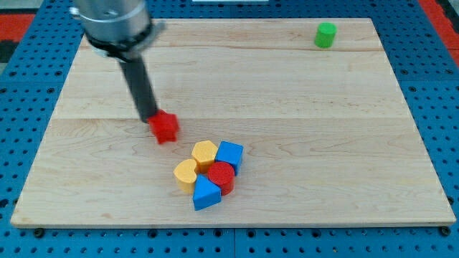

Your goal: Push the green circle into the red star

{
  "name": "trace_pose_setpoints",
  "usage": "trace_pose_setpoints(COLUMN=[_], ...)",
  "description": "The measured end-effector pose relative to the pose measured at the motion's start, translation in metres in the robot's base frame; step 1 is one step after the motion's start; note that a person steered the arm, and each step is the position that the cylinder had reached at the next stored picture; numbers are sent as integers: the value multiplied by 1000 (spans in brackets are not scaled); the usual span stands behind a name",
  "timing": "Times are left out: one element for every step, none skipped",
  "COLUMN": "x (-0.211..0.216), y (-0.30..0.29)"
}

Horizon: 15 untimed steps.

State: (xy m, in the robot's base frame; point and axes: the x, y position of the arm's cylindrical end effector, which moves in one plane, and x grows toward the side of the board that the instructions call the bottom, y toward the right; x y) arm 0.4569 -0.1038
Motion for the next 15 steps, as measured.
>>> trace_pose_setpoints(x=[8, -30, -65, -95, -154, -225, -256, -256, -247, -208, -178, -176, -151, -121, -76], y=[32, 45, 153, 269, 333, 369, 376, 318, 285, 281, 282, 310, 312, 294, 234])
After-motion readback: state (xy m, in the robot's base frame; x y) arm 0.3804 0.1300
